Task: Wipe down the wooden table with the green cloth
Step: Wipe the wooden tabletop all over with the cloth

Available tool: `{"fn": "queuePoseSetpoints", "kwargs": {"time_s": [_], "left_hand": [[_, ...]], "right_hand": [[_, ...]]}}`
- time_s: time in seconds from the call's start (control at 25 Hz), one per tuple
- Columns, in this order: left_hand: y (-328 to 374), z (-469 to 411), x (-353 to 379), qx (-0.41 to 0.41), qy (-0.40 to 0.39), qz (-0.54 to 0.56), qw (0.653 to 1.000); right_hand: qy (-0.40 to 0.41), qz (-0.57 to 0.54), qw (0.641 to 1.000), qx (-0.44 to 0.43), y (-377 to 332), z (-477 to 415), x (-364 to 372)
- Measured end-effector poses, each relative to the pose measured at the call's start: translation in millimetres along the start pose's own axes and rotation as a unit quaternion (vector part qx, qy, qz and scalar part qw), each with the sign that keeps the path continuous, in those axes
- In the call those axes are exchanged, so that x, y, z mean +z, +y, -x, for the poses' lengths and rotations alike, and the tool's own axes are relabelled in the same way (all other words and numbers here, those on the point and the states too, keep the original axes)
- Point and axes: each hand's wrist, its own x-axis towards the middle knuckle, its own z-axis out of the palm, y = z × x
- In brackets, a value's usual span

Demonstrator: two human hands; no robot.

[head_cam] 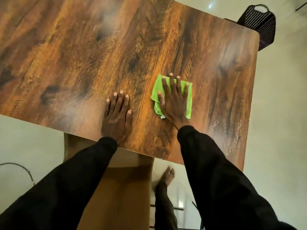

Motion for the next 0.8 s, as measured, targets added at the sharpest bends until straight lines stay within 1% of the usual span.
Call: {"fn": "queuePoseSetpoints", "kwargs": {"time_s": [0.04, 0.12, 0.16, 0.2, 0.24, 0.32, 0.4, 0.48, 0.52, 0.56, 0.64, 0.68, 0.72, 0.8], "left_hand": [[-1.3, -1.0, 0.2, 0.004, 0.001, -0.005, 1.0], [-2.5, -0.7, 0.5, 0.011, -0.002, -0.006, 1.0], [-2.6, -0.5, 1.3, 0.012, 0.001, -0.009, 1.0], [-2.0, -0.8, 2.8, 0.011, 0.002, -0.012, 1.0], [-1.3, -1.6, 4.6, 0.012, 0.003, -0.014, 1.0], [-0.1, -1.4, 5.9, 0.012, 0.001, -0.022, 1.0], [-0.2, -1.1, 7.2, 0.03, -0.008, -0.03, 0.999], [3.3, 0.4, 6.8, 0.063, -0.021, -0.029, 0.997], [8.3, 0.2, 7.3, 0.072, -0.024, -0.026, 0.997], [16.8, -0.2, 9.2, 0.07, -0.023, -0.019, 0.997], [44.7, 2.7, 13.8, 0.034, -0.011, 0.001, 0.999], [61.3, 5.6, 17.6, 0.013, -0.008, 0.007, 1.0], [78.5, 8.5, 22.7, 0.004, -0.01, 0.008, 1.0], [101.2, 16.9, 31.3, 0.027, -0.017, 0.0, 0.999]], "right_hand": [[-0.004, 0.006, 0.999, -0.05, -8.4, 9.7, 3.9], [-0.023, 0.007, 0.987, -0.161, -13.1, 59.4, 12.2], [-0.033, 0.005, 0.98, -0.194, -6.8, 90.6, 16.2], [-0.035, 0.0, 0.978, -0.207, 5.9, 120.0, 19.5], [-0.034, -0.006, 0.979, -0.201, 23.6, 142.7, 21.2], [-0.015, -0.016, 0.989, -0.146, 58.1, 154.6, 17.6], [0.008, -0.015, 0.998, -0.061, 73.3, 129.2, 11.8], [0.019, -0.016, 1.0, -0.014, 65.8, 103.6, 8.4], [0.022, -0.013, 0.999, -0.022, 56.6, 100.5, 10.4], [0.023, -0.018, 0.998, -0.051, 49.2, 106.4, 14.3], [0.004, -0.032, 0.991, -0.131, 45.7, 142.8, 25.1], [-0.007, -0.027, 0.988, -0.151, 52.3, 167.2, 27.9], [-0.014, -0.019, 0.989, -0.147, 66.9, 189.2, 28.2], [-0.008, -0.011, 0.994, -0.106, 103.6, 211.8, 24.4]]}}
